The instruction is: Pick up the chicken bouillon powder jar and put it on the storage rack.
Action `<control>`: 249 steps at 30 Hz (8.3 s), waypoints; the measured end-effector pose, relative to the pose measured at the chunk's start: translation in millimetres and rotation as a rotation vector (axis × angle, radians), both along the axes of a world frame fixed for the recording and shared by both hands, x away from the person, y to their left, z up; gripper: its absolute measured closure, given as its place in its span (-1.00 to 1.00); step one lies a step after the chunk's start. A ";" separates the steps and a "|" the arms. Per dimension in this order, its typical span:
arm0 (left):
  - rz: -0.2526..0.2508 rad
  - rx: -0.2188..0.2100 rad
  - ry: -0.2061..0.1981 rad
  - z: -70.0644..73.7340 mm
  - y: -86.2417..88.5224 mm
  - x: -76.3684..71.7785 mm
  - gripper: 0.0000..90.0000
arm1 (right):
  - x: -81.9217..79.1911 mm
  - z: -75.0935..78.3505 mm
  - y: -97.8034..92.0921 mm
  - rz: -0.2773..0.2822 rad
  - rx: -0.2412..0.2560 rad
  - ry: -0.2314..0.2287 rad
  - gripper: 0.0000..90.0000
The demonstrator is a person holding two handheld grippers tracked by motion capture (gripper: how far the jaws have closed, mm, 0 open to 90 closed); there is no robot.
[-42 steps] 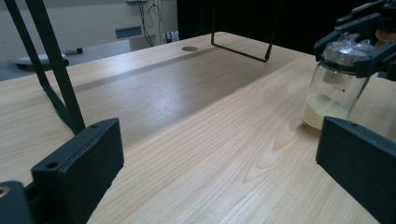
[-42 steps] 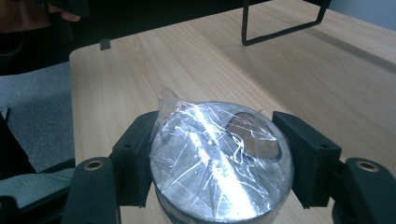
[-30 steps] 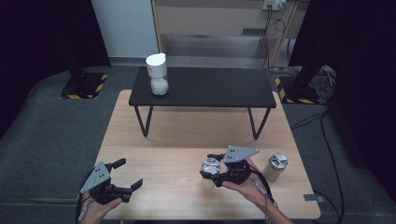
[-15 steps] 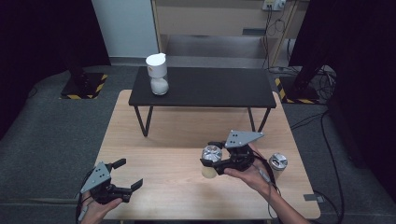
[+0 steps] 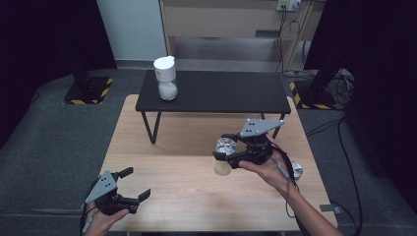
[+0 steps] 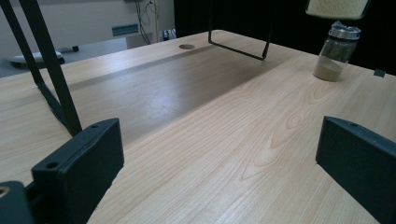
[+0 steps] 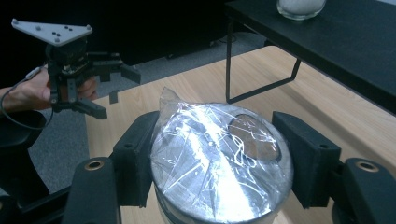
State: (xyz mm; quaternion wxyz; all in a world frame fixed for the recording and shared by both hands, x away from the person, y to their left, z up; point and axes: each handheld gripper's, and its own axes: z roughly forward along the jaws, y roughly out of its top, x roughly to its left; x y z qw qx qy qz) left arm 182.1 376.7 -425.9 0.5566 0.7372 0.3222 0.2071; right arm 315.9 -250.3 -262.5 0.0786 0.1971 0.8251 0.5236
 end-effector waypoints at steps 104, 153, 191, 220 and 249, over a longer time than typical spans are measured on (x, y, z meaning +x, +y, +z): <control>-0.006 0.001 0.004 -0.2 2.6 0.8 -1.00 | 110.3 87.0 78.6 -0.391 -0.028 -0.051 -0.22; -0.011 -0.008 0.010 -1.8 4.4 3.2 -1.00 | 135.4 55.3 86.8 -0.484 0.014 -0.053 -0.74; -0.013 -0.004 0.007 -1.7 3.5 3.5 -1.00 | 21.7 91.3 33.3 -0.209 0.123 -0.225 -0.82; -0.013 -0.001 0.011 -1.1 2.7 3.6 -1.00 | -46.3 41.8 -44.1 -0.213 0.125 -0.233 -0.82; -0.018 0.003 0.013 -0.8 2.4 4.1 -1.00 | -84.9 -0.6 -80.2 -0.286 0.113 -0.215 -0.82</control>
